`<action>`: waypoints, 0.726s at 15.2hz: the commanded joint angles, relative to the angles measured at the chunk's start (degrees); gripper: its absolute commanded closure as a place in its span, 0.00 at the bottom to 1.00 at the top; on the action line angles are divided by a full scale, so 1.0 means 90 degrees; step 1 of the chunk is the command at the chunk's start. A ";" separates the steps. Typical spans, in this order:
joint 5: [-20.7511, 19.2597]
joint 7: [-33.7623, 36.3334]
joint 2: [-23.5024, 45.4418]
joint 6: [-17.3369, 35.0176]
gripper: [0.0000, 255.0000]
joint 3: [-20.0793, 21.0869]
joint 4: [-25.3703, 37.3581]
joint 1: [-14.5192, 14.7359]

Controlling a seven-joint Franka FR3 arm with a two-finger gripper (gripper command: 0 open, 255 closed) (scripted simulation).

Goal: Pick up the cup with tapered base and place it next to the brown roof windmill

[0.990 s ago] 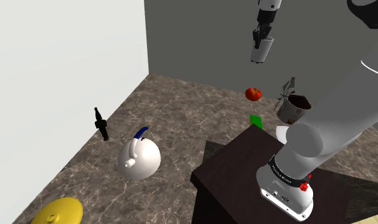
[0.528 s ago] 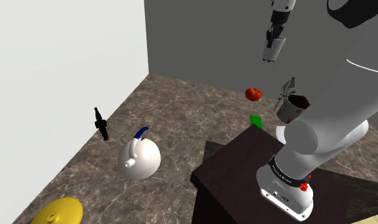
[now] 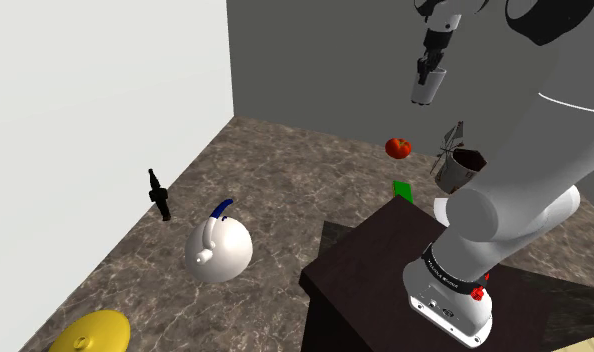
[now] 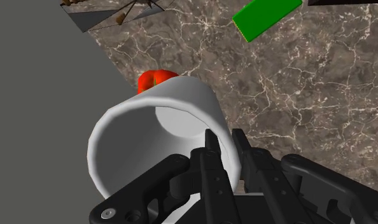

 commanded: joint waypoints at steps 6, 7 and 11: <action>0.0025 0.0020 0.0095 0.0583 1.00 -0.0001 -0.0490 -0.0015; 0.0030 0.0024 0.0113 0.0664 1.00 0.0000 -0.0553 -0.0017; 0.0057 0.0033 0.0202 0.0986 1.00 0.0004 -0.0792 -0.0027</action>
